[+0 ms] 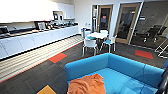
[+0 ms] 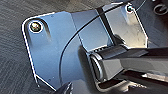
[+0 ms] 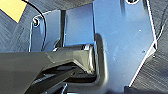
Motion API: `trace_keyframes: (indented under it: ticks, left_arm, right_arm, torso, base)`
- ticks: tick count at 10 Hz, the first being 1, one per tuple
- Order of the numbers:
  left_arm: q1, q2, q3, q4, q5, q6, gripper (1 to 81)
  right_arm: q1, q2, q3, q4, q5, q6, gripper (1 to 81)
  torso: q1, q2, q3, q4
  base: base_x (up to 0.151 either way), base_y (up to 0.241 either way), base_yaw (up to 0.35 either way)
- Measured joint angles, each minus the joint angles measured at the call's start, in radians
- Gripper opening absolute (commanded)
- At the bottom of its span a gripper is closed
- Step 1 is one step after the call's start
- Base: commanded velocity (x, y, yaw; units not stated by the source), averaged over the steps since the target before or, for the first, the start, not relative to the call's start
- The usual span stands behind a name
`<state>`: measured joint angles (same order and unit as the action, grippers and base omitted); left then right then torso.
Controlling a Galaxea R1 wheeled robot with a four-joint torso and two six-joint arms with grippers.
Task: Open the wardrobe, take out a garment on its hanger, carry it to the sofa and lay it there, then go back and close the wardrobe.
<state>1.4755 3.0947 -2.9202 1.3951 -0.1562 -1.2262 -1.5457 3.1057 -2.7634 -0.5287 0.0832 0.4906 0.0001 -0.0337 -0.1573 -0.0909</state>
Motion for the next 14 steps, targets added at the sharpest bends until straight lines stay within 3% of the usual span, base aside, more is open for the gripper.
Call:
trace_keyframes:
  ticks: [14]
  left_arm:
    - [0.004, 0.001, 0.000, 0.008, 0.000, 0.025, 81.1]
  right_arm:
    - [0.002, 0.000, 0.000, 0.000, 0.001, 0.000, 81.1]
  torso:
    - [0.000, 0.000, 0.000, 0.000]
  base:
    - [0.000, 0.000, 0.273]
